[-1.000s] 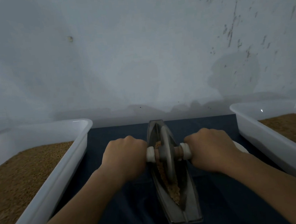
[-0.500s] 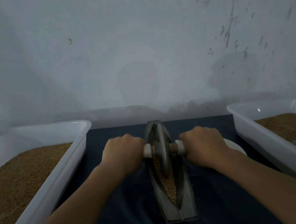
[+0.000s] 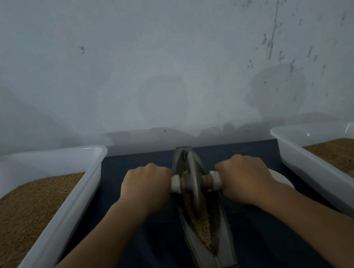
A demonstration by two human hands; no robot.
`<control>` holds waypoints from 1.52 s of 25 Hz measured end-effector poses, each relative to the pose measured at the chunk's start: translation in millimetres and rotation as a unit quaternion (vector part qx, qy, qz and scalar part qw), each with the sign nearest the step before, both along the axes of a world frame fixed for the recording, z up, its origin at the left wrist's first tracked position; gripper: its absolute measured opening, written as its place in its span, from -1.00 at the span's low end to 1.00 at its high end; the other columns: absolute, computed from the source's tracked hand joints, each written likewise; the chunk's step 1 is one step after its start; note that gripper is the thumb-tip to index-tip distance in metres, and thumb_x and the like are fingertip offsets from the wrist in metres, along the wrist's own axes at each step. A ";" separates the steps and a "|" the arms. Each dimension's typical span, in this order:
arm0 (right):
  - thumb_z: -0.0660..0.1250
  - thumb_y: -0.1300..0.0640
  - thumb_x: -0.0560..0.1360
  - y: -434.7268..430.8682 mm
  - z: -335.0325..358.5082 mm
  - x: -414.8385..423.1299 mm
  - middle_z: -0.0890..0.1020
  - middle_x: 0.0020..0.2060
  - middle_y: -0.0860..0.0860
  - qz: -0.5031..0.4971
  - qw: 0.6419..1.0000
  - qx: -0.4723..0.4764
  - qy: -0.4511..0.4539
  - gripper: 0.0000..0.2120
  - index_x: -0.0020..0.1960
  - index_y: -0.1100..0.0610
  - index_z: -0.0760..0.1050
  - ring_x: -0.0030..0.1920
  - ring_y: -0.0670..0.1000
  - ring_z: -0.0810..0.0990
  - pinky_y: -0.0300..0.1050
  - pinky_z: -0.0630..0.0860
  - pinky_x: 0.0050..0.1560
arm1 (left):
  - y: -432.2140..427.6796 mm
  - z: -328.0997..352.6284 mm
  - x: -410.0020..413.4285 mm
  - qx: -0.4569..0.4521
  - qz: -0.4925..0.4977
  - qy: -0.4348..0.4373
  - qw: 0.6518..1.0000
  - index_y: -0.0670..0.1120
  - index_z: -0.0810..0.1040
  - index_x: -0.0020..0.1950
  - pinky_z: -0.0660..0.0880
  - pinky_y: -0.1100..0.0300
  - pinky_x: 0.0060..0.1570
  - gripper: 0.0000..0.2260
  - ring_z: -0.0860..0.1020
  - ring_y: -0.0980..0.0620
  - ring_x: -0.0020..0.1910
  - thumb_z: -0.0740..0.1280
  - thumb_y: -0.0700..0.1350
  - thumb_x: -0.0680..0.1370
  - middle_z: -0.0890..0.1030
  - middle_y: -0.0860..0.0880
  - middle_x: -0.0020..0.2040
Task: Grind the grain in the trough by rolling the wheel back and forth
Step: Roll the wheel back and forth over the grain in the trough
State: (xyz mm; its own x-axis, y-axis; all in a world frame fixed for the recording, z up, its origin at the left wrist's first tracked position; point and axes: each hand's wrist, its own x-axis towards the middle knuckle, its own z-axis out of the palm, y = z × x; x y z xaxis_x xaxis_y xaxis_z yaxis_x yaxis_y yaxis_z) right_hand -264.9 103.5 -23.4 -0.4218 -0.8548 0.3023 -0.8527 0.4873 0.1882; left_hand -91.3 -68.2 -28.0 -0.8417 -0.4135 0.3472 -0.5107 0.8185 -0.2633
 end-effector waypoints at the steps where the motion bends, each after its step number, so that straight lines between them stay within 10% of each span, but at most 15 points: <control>1: 0.39 -0.03 0.38 -10.4 2.0 -6.4 0.38 -0.32 -0.08 -0.003 1.000 0.001 0.003 -0.78 -0.22 -0.12 0.32 -0.29 0.06 0.42 -0.09 0.35 -0.29 | -7.1 -0.7 -7.4 0.005 0.003 0.009 1.000 0.11 0.43 -0.14 0.30 0.11 -0.36 -0.90 0.34 0.05 -0.38 0.34 0.05 0.48 0.31 0.10 -0.32; 15: 0.39 -0.03 0.38 21.1 1.2 17.0 0.32 -0.36 -0.11 0.024 0.999 -0.012 0.023 -0.75 -0.19 -0.12 0.29 -0.31 0.03 0.41 -0.12 0.25 -0.34 | 19.7 -2.9 22.8 0.000 -0.003 0.026 1.000 0.15 0.24 -0.21 0.08 0.19 -0.47 -0.75 0.17 0.15 -0.47 0.34 0.08 0.46 0.24 0.12 -0.38; 38: 0.38 -0.05 0.37 8.8 -5.9 3.7 0.36 -0.35 -0.11 0.020 0.999 -0.024 0.023 -0.75 -0.21 -0.12 0.27 -0.32 0.04 0.41 -0.11 0.30 -0.34 | 13.3 9.1 8.9 0.065 -0.002 -0.037 0.997 0.12 0.41 -0.17 0.36 0.11 -0.32 -0.87 0.43 0.04 -0.31 0.36 0.06 0.45 0.39 0.11 -0.29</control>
